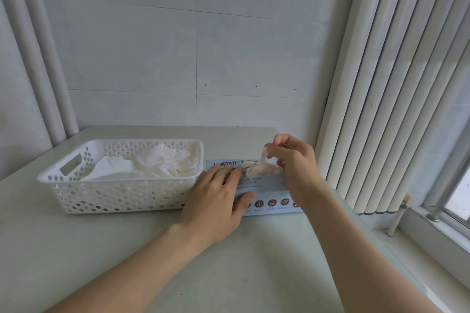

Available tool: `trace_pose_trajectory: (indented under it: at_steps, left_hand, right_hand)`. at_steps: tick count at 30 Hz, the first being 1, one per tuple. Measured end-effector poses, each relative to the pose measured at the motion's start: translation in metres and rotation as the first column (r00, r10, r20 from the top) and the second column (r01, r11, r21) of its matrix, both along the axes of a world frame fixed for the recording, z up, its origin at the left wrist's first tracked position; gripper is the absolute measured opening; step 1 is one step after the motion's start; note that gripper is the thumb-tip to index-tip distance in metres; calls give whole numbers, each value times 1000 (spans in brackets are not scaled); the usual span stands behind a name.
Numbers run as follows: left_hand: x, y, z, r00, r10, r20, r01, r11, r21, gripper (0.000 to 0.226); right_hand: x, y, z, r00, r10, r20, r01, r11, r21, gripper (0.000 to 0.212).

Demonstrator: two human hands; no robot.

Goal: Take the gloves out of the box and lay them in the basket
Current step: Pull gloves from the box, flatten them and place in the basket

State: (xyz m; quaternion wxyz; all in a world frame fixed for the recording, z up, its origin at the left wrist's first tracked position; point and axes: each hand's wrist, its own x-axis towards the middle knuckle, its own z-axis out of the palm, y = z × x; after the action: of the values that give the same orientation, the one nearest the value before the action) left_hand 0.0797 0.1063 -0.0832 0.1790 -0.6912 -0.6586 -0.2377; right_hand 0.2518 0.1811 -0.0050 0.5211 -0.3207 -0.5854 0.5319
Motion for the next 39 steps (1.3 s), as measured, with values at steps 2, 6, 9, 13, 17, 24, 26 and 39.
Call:
trace_pose_trajectory:
  at_steps: [2, 6, 9, 13, 17, 24, 26, 39]
  left_hand:
    - [-1, 1, 0, 1000, -3, -27, 3, 1000, 8, 67]
    - [-3, 5, -1, 998, 6, -61, -8, 999, -42, 70]
    - [-3, 5, -1, 1000, 0, -29, -1, 1000, -31, 67]
    - [-3, 4, 0, 1000, -5, -21, 5, 999, -38, 68]
    - [0, 2, 5, 1000, -18, -16, 18, 998, -56, 67]
    - [5, -6, 15, 998, -21, 64, 23, 999, -31, 85]
    - [7, -7, 18, 995, -58, 79, 60, 998, -20, 95]
    - [7, 10, 17, 990, 28, 137, -24, 999, -30, 46]
  right_hand:
    - [-4, -4, 1, 998, 11, 68, -17, 996, 91, 19]
    - [-17, -9, -2, 980, 35, 197, -86, 963, 255, 16]
    - [-18, -11, 1, 984, 130, 125, -155, 963, 219, 24]
    - [-13, -11, 4, 985, 173, 28, -175, 973, 147, 22]
    - [1, 4, -1, 971, -31, 238, -22, 976, 216, 10]
    - [19, 20, -9, 601, -331, 727, -2, 910, 415, 28]
    - [17, 24, -13, 577, -334, 745, -25, 905, 424, 16]
    - [-16, 28, -38, 795, -502, 341, 77, 640, 764, 9]
